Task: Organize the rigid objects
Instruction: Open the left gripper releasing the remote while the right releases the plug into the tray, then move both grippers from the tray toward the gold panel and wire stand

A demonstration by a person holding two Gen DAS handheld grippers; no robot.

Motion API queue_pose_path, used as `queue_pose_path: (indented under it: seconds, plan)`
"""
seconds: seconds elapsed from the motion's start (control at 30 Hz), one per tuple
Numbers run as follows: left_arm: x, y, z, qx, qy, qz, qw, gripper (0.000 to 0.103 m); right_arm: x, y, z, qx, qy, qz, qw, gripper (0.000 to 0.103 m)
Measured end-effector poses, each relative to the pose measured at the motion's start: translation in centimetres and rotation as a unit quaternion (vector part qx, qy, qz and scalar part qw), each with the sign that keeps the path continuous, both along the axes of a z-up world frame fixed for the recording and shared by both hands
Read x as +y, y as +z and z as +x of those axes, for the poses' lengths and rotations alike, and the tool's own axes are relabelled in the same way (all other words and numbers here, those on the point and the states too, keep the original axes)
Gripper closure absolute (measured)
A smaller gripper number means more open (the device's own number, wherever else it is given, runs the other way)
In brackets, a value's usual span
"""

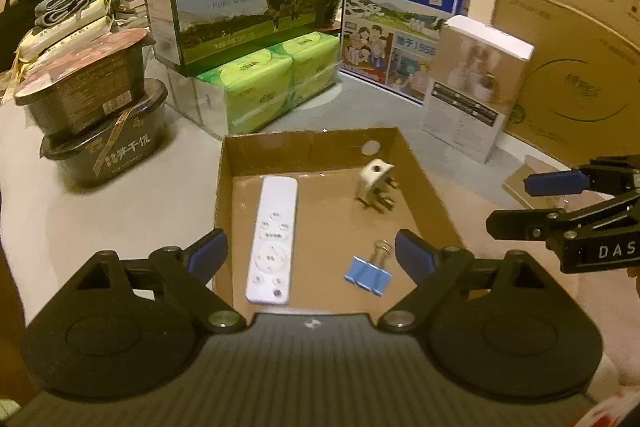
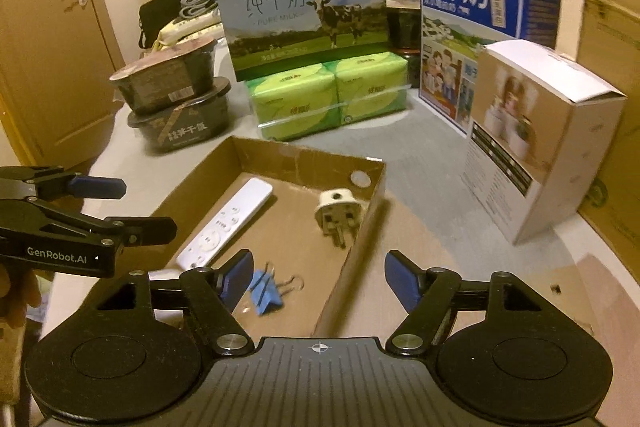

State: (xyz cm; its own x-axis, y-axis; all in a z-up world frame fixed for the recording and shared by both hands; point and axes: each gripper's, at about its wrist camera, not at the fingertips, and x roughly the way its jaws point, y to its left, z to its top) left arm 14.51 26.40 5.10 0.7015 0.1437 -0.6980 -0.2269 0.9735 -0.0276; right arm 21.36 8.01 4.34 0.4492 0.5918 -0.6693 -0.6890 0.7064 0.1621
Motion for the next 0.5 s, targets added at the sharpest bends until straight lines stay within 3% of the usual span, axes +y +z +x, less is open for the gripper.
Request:
queue_pose_path:
  seconds: [0.5]
  plan:
    - [-6.4, 2.2, -7.5, -0.025, 0.018, -0.008, 0.9995, 0.002, -6.8, 1.7, -7.6, 0.023, -0.044, 0.033, 0.998, 0.028]
